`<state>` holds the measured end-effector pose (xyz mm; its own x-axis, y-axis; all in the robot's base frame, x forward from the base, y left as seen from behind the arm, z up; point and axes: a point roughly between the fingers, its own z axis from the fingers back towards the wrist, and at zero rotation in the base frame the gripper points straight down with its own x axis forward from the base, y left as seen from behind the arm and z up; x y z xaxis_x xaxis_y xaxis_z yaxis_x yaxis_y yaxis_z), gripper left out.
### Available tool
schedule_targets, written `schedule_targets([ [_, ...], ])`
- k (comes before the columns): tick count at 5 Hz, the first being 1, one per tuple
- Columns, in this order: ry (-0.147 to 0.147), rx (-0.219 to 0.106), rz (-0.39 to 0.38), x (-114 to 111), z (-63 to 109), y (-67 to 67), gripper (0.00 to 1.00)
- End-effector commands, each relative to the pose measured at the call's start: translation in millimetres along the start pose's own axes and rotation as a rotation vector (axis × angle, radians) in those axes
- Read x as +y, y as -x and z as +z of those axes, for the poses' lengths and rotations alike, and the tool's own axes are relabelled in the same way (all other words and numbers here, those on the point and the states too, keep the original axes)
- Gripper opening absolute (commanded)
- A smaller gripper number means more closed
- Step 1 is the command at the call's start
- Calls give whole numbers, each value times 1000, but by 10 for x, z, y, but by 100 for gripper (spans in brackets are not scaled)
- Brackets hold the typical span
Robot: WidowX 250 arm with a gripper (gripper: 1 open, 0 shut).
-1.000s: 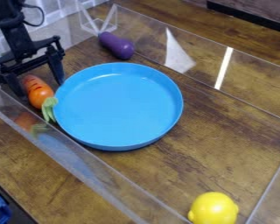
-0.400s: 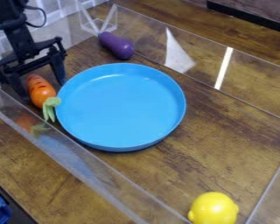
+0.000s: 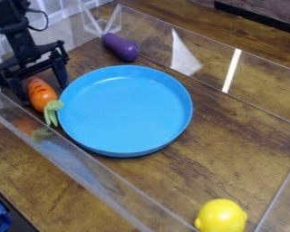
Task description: Move the carrot to the right side
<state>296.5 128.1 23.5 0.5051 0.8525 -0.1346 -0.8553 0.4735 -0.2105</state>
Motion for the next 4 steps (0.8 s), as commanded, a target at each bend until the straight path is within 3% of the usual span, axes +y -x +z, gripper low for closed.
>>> schedule_targets([
  [1, 23, -47, -5, -11, 106, -73, 100],
  [2, 24, -53, -6, 7, 94, -87, 100],
  [3, 30, -55, -15, -20, 61, -106, 0],
  [4, 28, -27, -96, -159, 82, 63, 0],
])
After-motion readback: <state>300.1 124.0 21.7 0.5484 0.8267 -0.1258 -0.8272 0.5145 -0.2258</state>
